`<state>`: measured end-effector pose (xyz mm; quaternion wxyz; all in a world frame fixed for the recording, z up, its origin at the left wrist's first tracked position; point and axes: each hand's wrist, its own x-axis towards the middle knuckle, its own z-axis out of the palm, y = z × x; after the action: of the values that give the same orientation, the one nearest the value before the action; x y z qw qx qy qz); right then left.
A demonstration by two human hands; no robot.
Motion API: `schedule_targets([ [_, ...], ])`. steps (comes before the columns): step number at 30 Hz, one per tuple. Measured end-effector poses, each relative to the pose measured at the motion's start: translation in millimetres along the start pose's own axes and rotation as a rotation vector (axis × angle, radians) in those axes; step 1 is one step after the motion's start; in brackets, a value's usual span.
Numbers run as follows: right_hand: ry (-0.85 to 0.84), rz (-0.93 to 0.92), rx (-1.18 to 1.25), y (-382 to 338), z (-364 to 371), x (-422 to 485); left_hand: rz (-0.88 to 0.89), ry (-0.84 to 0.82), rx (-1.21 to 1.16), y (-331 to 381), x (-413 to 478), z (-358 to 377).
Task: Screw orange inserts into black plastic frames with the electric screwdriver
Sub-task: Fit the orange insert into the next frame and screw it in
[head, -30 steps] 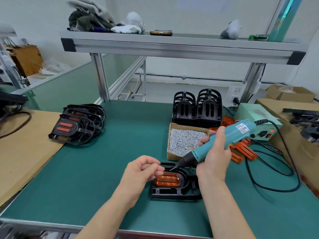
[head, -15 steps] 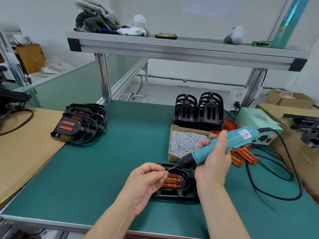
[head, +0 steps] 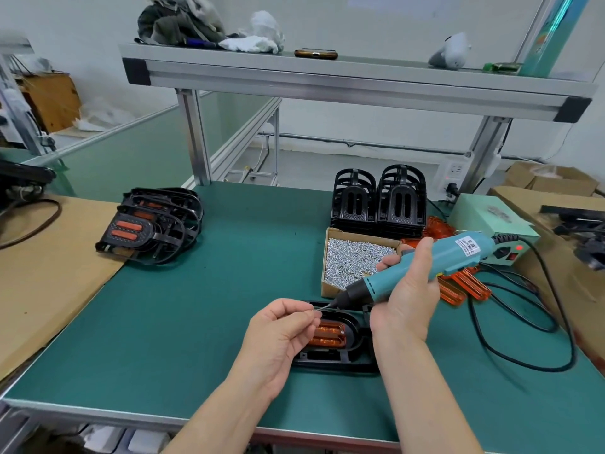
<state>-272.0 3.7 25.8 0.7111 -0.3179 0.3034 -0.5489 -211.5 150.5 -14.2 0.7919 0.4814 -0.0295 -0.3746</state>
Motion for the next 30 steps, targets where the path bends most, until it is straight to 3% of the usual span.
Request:
schedule_targets([
  [30, 0.054, 0.041, -0.009, 3.2, 2.8, 2.3, 0.129, 0.021, 0.029, -9.2, -0.9, 6.5],
])
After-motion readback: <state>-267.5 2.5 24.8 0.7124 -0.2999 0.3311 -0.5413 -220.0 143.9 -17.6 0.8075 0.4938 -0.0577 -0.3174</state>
